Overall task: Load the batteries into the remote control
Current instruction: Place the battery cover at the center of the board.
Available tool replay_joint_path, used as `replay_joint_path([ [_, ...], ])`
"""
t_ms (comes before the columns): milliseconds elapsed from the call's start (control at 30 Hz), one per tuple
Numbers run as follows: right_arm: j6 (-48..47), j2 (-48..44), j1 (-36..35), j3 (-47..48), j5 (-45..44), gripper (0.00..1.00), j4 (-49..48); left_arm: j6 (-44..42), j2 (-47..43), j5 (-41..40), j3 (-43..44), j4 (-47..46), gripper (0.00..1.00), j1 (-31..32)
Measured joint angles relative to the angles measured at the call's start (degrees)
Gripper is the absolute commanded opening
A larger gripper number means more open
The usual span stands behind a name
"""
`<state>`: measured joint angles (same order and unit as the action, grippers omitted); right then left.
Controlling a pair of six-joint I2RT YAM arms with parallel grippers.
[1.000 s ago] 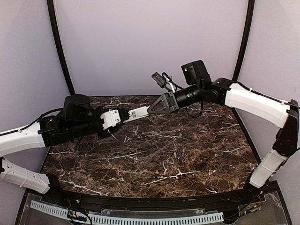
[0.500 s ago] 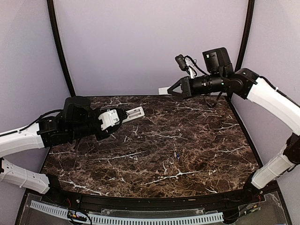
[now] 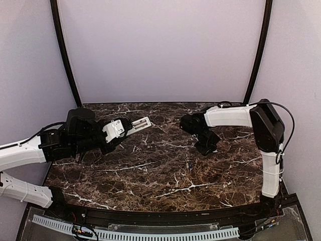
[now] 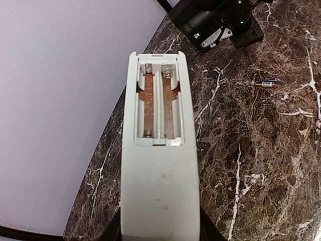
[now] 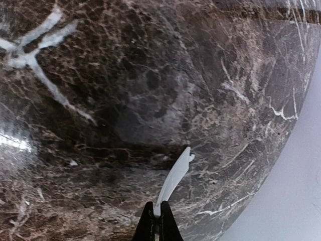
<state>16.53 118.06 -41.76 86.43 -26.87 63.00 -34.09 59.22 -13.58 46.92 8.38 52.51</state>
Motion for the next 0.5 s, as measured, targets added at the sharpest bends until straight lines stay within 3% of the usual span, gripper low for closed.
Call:
replay_joint_path([
  [100,0.02,-0.11,0.00,0.02,-2.36,0.00,1.57,0.24,-0.81,0.52,-0.79,-0.39,0.00,0.00],
  [367,-1.18,2.73,0.00,-1.38,-0.07,0.26,0.33,0.28,-1.70,0.72,-1.03,-1.07,0.00,0.00],
  [500,-1.49,2.21,-0.07,-1.29,1.11,0.32,0.50,0.28,-1.70,0.70,-1.05,-1.07,0.00,0.00],
])
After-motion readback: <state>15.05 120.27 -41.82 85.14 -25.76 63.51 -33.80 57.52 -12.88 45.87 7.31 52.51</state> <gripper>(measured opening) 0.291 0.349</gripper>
